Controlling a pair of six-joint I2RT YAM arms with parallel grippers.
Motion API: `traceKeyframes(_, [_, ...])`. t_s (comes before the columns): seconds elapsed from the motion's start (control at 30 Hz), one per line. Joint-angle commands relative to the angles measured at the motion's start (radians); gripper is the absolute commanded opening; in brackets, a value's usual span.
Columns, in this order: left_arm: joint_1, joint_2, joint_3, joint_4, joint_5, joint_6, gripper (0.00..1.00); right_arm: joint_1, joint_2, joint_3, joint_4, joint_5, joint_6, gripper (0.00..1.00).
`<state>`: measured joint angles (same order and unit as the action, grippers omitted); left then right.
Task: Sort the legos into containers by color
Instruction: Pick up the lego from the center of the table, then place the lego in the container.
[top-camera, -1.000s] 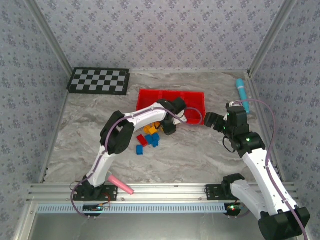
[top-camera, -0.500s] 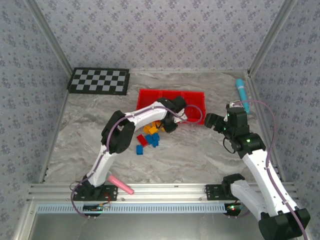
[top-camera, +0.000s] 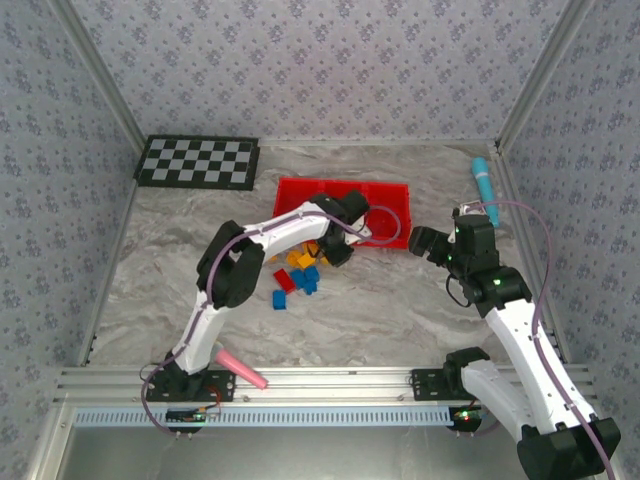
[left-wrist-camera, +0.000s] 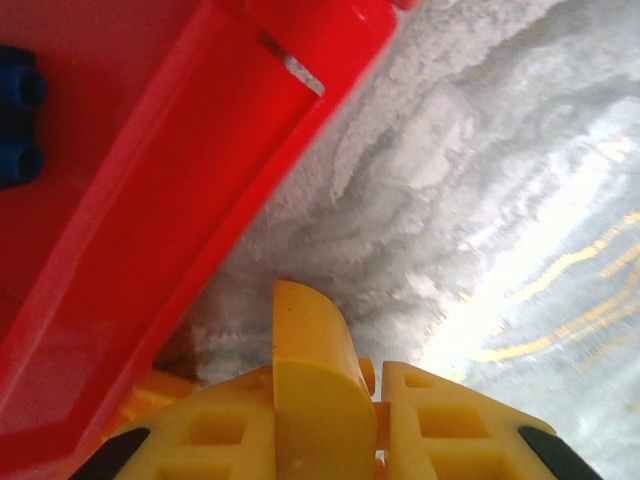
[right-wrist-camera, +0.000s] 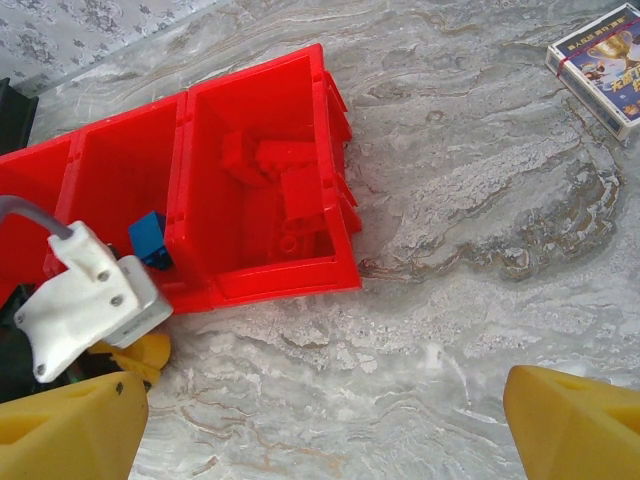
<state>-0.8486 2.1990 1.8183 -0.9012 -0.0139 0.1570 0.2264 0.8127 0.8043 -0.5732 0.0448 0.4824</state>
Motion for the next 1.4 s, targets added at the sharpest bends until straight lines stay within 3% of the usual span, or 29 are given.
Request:
traceKeyframes(0.0, [0.009, -0.121, -0.009, -0.018, 0.062, -0.039, 0.08, -0.009, -0.013, -0.006, -0.015, 0.005, 0.010, 0.94])
traceKeyframes(0.2, [0.095, -0.195, 0.006, 0.008, 0.090, -0.172, 0.07, -0.010, -0.018, -0.018, -0.015, -0.001, 0.011, 0.94])
traceKeyframes(0.5, [0.253, -0.219, 0.026, 0.098, 0.021, -0.323, 0.05, -0.015, -0.045, -0.032, -0.023, -0.009, 0.004, 0.94])
traceKeyframes(0.8, [0.328, -0.082, 0.192, 0.094, -0.018, -0.361, 0.06, -0.021, -0.055, -0.036, -0.024, -0.013, 0.002, 0.94])
traceKeyframes(0.97, [0.331, -0.011, 0.269, 0.070, -0.017, -0.369, 0.13, -0.022, -0.064, -0.030, -0.064, -0.010, -0.005, 0.95])
traceKeyframes(1.2, [0.348, -0.026, 0.204, 0.108, -0.037, -0.391, 0.26, -0.029, -0.083, -0.034, -0.077, -0.007, -0.012, 0.95])
traceKeyframes(1.37, [0.353, -0.073, 0.141, 0.134, -0.025, -0.422, 0.56, -0.030, -0.079, -0.039, -0.062, -0.012, -0.003, 0.95])
